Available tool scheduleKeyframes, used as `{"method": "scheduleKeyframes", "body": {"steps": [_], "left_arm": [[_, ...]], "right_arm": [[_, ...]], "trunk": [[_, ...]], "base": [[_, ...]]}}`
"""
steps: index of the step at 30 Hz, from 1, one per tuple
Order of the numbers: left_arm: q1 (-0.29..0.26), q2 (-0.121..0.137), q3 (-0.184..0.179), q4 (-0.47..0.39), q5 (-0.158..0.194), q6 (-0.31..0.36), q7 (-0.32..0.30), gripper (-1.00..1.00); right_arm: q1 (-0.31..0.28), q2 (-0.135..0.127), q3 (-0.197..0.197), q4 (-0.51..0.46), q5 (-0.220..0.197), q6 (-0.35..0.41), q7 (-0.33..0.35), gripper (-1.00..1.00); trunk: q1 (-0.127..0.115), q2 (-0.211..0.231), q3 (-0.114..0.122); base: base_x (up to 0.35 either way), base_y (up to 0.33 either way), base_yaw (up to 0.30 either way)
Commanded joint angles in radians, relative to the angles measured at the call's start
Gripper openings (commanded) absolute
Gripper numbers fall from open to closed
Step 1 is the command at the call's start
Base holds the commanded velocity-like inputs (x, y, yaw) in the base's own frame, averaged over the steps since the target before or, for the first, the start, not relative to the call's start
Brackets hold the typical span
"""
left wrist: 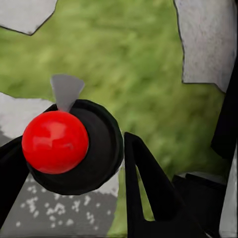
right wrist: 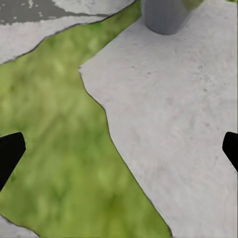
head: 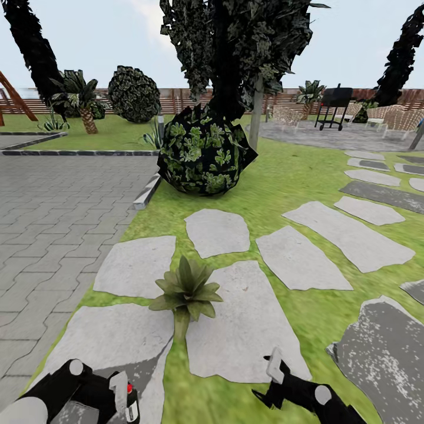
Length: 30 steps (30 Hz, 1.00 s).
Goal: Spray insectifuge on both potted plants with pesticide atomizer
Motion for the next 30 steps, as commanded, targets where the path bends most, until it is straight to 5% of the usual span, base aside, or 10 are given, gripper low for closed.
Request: {"method": "scheduleKeyframes", "body": {"steps": [1, 6, 7, 10, 11, 16, 20, 22, 26, 30], "left_arm": [[-0.003, -0.005, -0.004, -0.009, -0.025, 0.000, -0.013, -1.00], [-0.008, -0.020, -0.005, -0.025, -0.093, 0.019, -0.033, -1.00], [-0.009, -0.041, -0.005, -0.027, -0.146, 0.022, -0.034, -1.00], [-0.009, -0.059, -0.005, -0.027, -0.179, 0.023, -0.034, -1.00], [-0.009, -0.066, -0.005, -0.027, -0.193, 0.023, -0.033, -1.00], [-0.010, -0.087, -0.002, -0.027, -0.242, 0.025, -0.023, -1.00], [-0.010, -0.134, -0.005, -0.028, -0.250, 0.025, -0.020, -1.00], [-0.011, -0.147, -0.005, -0.030, -0.250, 0.025, -0.018, -1.00], [-0.011, -0.160, -0.003, -0.052, -0.250, 0.024, 0.038, -1.00], [-0.010, -0.167, -0.003, -0.058, -0.249, 0.022, 0.062, -1.00]], "right_arm": [[-0.001, 0.012, -0.008, -0.025, 0.015, -0.002, 0.041, 1.00], [-0.004, 0.053, -0.006, -0.116, 0.022, 0.051, 0.131, 1.00], [-0.004, 0.074, 0.009, -0.143, 0.023, 0.067, 0.144, 1.00], [-0.004, 0.084, 0.094, -0.146, 0.022, 0.073, 0.145, 1.00], [-0.004, 0.086, 0.121, -0.148, 0.022, 0.076, 0.144, -1.00], [-0.004, 0.116, 0.171, -0.185, 0.016, 0.110, 0.144, -1.00], [-0.015, 0.198, 0.176, -0.192, 0.021, 0.115, 0.147, -1.00], [-0.024, 0.215, 0.177, -0.191, 0.021, 0.115, 0.148, -1.00], [-0.029, 0.222, 0.193, -0.188, 0.020, 0.115, 0.149, -1.00], [-0.031, 0.222, 0.262, -0.186, 0.019, 0.115, 0.148, -1.00]], "trunk": [[0.000, 0.000, -0.001], [0.000, 0.000, -0.001], [0.000, 0.000, -0.001], [0.000, 0.000, -0.001], [0.000, 0.000, -0.001], [0.000, 0.000, -0.001], [0.000, 0.000, -0.001], [0.000, 0.000, -0.001], [0.000, 0.000, -0.001], [0.000, 0.000, -0.001]], "base": [[0.000, 0.000, 0.000], [0.000, 0.000, 0.000], [0.000, 0.000, 0.000], [0.000, 0.000, 0.000], [0.000, 0.000, 0.000], [0.000, 0.000, 0.000], [0.000, 0.000, 0.000], [0.000, 0.000, 0.000], [0.000, 0.000, 0.000], [0.000, 0.000, 0.000]]}}
